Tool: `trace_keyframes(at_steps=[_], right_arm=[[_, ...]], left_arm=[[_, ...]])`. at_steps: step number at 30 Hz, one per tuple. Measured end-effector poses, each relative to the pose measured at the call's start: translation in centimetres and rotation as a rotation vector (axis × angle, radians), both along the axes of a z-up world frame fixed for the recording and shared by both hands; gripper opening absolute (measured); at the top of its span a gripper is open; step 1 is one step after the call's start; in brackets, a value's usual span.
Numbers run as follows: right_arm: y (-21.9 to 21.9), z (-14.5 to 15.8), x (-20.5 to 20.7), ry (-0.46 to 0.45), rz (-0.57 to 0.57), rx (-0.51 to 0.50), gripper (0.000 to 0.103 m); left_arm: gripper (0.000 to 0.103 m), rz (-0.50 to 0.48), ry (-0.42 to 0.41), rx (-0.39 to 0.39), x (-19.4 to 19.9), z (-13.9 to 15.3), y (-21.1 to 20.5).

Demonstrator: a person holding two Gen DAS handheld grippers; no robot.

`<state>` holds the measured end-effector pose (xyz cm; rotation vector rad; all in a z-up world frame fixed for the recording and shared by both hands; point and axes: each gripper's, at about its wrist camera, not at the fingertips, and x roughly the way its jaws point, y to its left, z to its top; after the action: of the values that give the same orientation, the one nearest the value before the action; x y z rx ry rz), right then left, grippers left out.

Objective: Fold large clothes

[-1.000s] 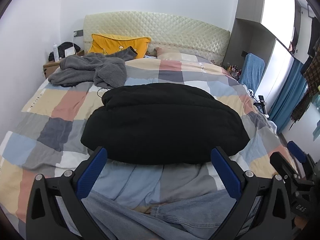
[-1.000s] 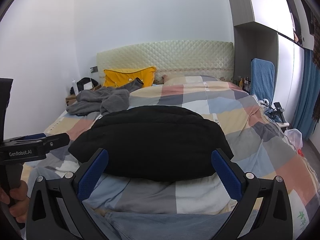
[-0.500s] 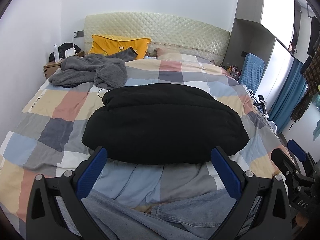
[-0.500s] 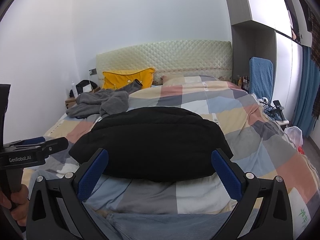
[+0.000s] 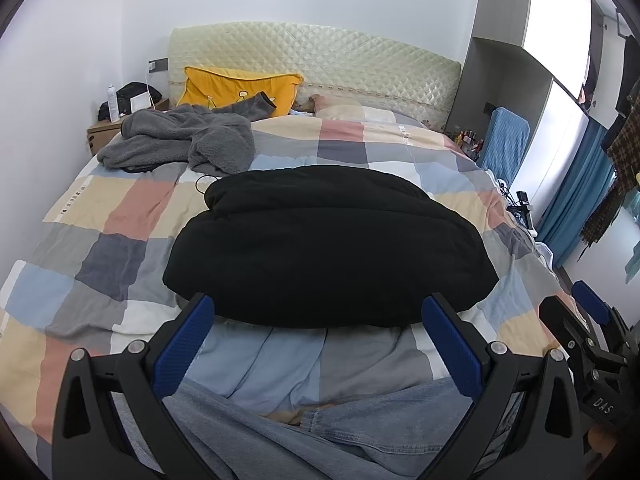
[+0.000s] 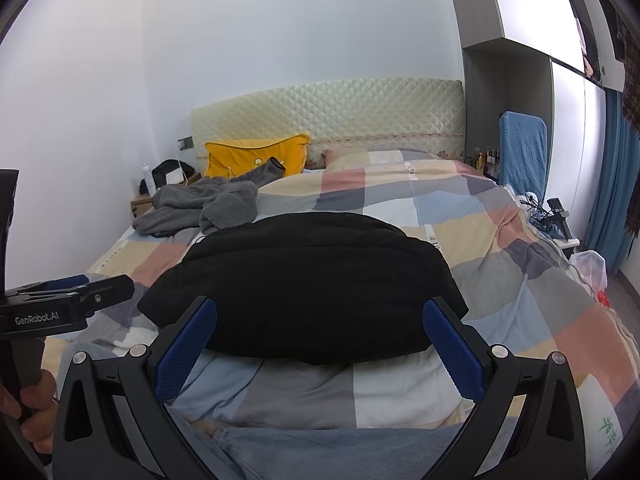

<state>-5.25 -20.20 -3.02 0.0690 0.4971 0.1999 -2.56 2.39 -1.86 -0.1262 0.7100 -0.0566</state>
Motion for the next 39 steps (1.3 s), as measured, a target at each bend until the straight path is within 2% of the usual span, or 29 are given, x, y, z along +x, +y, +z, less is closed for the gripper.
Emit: trace_keyframes(at_steps=[39], right_arm=[[-0.52,0.3,-0.29,-0.005,-0.016,0.006,0.103]], left_arm=[[0.103,-0.028,0.017,-0.005,0.15,0.23,-0.12]])
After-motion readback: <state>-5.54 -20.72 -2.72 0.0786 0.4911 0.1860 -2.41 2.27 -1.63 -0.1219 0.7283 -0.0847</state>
